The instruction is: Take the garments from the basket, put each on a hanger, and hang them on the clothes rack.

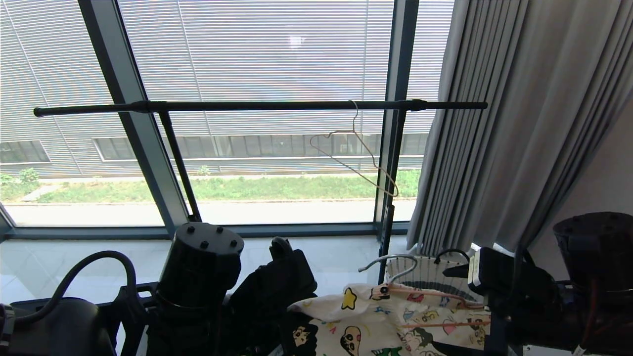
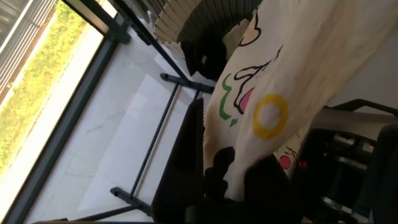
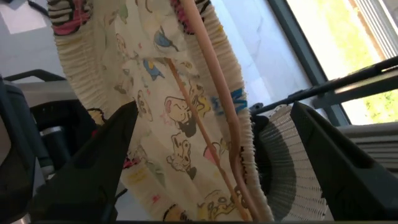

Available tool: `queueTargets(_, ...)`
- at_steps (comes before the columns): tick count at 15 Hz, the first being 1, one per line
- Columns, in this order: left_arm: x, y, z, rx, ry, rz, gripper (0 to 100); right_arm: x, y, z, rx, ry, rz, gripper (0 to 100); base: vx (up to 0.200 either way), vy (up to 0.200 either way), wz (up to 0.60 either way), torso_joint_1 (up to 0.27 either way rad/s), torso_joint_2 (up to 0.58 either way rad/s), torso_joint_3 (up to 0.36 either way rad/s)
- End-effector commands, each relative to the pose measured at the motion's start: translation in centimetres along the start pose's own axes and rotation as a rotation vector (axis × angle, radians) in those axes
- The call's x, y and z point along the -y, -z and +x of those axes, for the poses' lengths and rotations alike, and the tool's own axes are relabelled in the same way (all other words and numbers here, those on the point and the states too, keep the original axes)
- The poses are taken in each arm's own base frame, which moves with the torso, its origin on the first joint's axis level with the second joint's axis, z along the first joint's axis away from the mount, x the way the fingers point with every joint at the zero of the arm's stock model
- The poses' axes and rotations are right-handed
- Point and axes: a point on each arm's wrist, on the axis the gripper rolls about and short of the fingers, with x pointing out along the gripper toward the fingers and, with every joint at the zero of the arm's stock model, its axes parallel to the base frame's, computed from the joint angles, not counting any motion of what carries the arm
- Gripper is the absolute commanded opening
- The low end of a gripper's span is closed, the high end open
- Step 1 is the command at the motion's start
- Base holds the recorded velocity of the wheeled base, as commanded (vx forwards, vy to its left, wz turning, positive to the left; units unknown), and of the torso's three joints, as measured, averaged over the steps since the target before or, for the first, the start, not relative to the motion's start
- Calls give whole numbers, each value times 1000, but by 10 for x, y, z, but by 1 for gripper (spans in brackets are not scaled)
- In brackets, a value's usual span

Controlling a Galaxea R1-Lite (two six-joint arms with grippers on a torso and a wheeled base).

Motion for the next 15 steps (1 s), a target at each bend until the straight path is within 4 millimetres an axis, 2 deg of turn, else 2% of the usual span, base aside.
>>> queueTargets(1, 0, -2, -3, 11, -4, 4, 0, 1, 6, 18, -57, -33, 5, 100, 0, 0, 0, 0, 0, 0)
queueTargets(7, 7, -1, -2, 9, 25, 15, 0, 7, 1, 20, -12, -62, -8, 100, 0, 0, 0, 0, 0, 0)
queueTargets(12, 8, -5, -5, 34, 37, 23, 0, 15, 7, 17, -7, -62, -43, 100, 0, 0, 0, 0, 0, 0)
queueTargets(13, 8, -5, -6, 41, 42, 23, 0, 15, 8, 18, -11, -64, -41, 0, 0, 0, 0, 0, 0, 0)
queueTargets(15, 8, -6, -6, 46, 43, 23, 0, 14, 10, 20, -21, -70, -39, 0, 0, 0, 0, 0, 0, 0)
